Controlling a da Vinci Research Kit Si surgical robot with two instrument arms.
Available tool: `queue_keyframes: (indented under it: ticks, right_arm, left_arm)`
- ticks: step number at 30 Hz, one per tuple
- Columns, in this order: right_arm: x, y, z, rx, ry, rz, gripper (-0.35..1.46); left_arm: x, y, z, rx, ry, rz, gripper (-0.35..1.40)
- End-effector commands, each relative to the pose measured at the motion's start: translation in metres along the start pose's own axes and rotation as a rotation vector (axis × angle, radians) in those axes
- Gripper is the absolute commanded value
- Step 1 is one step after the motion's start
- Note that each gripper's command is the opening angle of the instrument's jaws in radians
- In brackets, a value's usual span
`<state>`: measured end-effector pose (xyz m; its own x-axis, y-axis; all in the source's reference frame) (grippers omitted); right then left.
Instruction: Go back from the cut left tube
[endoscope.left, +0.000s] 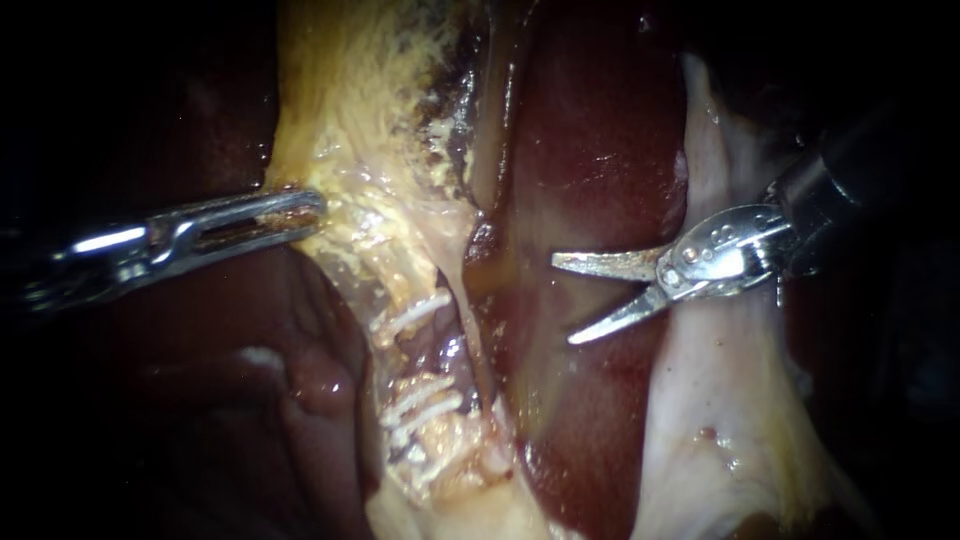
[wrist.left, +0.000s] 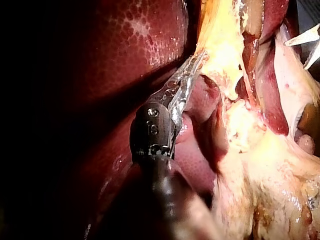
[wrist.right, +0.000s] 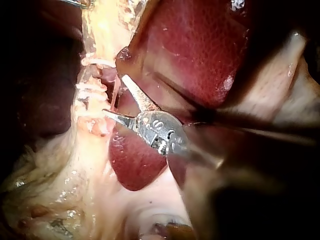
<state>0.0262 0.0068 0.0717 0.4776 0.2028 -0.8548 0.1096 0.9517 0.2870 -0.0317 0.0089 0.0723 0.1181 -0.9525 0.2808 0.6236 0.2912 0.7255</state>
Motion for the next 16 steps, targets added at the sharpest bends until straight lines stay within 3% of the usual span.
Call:
queue_keyframes:
  ticks: [1,7,16]
  right_arm:
    - [0.0000,0.0000,0.0000,0.000,0.001,-0.006,1.43]
    - [0.0000,-0.0001,0.0001,0.004,0.006,-0.018,1.43]
    - [-0.0001,-0.0001,0.0001,0.004,0.005,-0.030,1.43]
  left_arm:
    - [0.0001,0.0000,0.0005,0.001,0.008,0.000,-0.35]
    - [0.0000,-0.0006,0.0022,0.008,0.018,0.000,-0.35]
    - [0.0000,-0.0008,0.0024,0.011,0.020,0.000,-0.35]
